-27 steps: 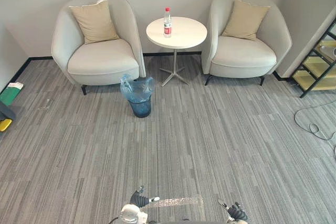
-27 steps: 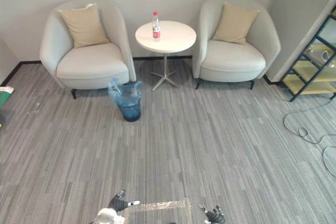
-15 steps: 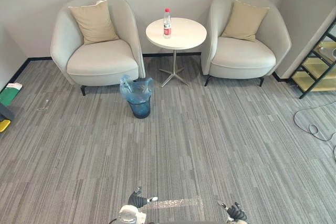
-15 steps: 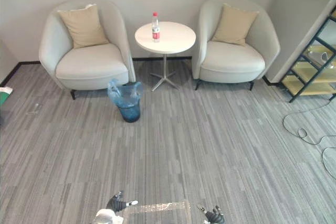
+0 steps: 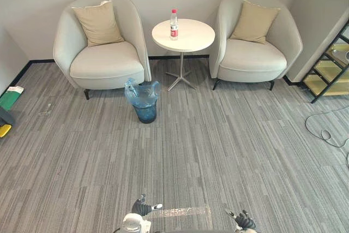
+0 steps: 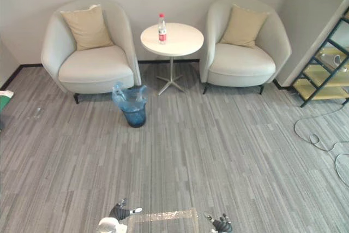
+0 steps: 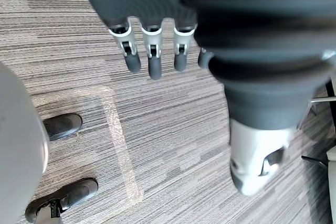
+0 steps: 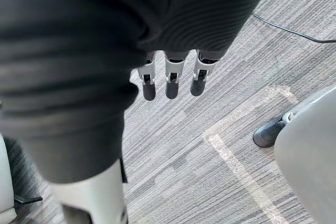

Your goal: Gather rubbish on tea table into small bin, then transfer packed bag to large trash can.

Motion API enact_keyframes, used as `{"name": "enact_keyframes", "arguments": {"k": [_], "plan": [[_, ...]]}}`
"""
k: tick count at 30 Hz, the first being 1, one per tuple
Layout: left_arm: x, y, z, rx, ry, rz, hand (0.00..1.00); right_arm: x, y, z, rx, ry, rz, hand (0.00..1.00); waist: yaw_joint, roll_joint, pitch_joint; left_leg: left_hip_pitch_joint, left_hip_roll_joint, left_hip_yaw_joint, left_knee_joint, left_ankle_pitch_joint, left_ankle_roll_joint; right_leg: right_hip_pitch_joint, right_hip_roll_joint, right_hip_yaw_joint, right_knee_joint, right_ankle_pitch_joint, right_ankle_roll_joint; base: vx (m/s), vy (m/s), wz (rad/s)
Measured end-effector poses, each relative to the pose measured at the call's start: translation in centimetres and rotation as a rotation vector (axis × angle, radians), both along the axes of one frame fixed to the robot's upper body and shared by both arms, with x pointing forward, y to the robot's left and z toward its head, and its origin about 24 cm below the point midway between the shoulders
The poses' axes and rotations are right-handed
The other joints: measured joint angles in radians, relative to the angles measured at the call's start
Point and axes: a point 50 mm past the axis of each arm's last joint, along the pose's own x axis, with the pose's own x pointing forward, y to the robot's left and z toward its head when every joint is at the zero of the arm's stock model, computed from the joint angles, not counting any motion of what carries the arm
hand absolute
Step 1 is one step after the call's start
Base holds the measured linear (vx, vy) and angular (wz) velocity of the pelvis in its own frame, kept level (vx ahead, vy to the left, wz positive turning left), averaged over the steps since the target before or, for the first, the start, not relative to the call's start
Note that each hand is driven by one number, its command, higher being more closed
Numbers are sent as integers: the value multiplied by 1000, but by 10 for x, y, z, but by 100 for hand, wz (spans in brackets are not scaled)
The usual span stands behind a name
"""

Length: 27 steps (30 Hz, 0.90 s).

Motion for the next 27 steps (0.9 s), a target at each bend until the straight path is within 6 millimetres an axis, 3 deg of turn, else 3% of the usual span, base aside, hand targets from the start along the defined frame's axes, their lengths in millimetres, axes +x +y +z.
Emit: {"name": "enact_keyframes", "arguments": {"k": [6,9,14,17,18,19,21,24,27], "plan": [[2,0,0,0,-2,4,0,7,-1,2,-23,-7,79,0,3,1,1,-7,8,55,-4,-10,-1,-39,9,52,18,-1,1,7,-18,-26],[4,3,1,7,-2,3,0,14,1,3,-19,-18,92,0,6,-2,2,-39,29,122,48,-45,-8,-94,24,81,64,-15,2,22,-31,-63],[9,-1,3,5,-13,-24,0,12,0,3,-18,-16,84,0,0,0,20,-43,62,129,132,-103,-33,-97,27,0,125,-74,-5,55,-69,-7],[15,-2,5,2,-32,-28,0,12,0,3,-18,-18,84,0,-2,-9,32,-125,108,132,362,-165,-69,-91,34,-15,170,-118,-34,106,-147,15],[21,-3,8,0,-56,-29,0,13,-1,3,-20,-21,85,0,3,-10,44,-185,137,139,519,-167,-69,-85,34,-9,190,-123,-38,140,-163,-13],[25,-5,10,-7,-74,-26,0,14,-4,4,-29,-28,85,0,3,8,61,-238,178,152,674,-155,-63,-63,43,1,194,-125,-40,174,-103,-30],[26,-9,10,-18,-81,-18,0,18,-8,6,-44,-37,80,0,7,22,85,-291,202,150,808,-181,-67,-22,42,39,195,-138,-62,206,-15,-44],[32,-18,12,-41,-98,-24,0,21,-12,7,-55,-42,81,0,3,23,96,-355,162,148,734,-212,-68,15,7,80,177,-152,-83,212,84,-39],[39,-23,16,-49,-127,-38,0,31,-13,10,-62,-63,90,0,8,29,101,-418,81,118,450,-130,-49,18,-29,130,149,-170,-68,213,155,-49]]}}
